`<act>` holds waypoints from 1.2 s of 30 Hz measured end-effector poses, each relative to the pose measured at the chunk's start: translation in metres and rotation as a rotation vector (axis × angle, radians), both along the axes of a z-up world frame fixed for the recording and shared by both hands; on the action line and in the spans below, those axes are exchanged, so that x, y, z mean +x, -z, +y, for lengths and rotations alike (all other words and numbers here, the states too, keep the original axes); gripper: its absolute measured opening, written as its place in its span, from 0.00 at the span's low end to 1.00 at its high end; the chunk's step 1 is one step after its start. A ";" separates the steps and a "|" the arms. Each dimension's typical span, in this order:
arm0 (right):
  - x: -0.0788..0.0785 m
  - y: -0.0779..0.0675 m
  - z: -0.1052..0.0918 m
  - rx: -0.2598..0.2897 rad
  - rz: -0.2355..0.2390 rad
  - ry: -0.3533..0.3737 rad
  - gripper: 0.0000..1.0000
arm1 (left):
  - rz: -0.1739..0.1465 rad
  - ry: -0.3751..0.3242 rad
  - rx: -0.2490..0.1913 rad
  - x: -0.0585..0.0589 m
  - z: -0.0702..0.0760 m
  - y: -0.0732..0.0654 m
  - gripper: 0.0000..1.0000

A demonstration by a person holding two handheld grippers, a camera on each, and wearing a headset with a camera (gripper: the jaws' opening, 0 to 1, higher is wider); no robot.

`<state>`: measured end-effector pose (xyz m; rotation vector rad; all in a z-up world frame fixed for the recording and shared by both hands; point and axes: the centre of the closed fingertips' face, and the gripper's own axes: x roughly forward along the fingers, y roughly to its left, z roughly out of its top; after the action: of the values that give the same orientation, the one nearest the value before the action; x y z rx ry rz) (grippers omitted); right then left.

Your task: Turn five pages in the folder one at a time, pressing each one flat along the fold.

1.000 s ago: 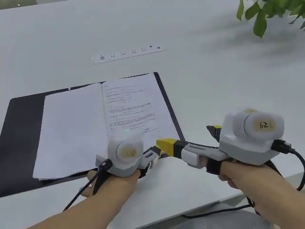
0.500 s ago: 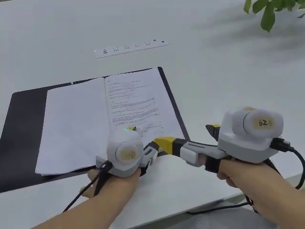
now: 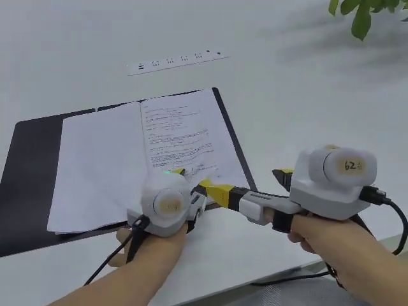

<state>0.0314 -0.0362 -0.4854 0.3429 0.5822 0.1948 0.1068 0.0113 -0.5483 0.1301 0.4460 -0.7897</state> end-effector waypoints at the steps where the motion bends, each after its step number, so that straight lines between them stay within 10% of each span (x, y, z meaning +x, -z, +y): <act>1: 0.000 0.000 0.000 0.002 -0.001 0.000 0.88 | 0.002 -0.001 -0.001 0.000 0.000 0.000 0.26; 5: 0.002 0.001 0.004 0.015 0.003 -0.003 0.87 | 0.052 -0.053 -0.030 0.007 0.005 0.001 0.09; 12: 0.003 0.004 0.010 0.060 0.015 0.004 0.81 | 0.040 -0.026 -0.023 0.005 0.003 0.000 0.05; 15: 0.004 0.003 0.015 0.111 0.024 0.014 0.74 | 0.041 -0.026 -0.028 0.005 0.003 0.000 0.05; 21: 0.006 0.001 0.039 0.427 0.089 0.114 0.56 | 0.035 -0.018 -0.027 0.005 0.004 0.000 0.05; 36: 0.023 0.030 0.049 0.576 0.158 0.229 0.42 | 0.035 -0.018 -0.039 0.005 0.003 0.001 0.05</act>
<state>0.0544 0.0124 -0.5157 0.9849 0.6311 0.1118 0.1121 0.0148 -0.5488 0.0754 0.4641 -0.7832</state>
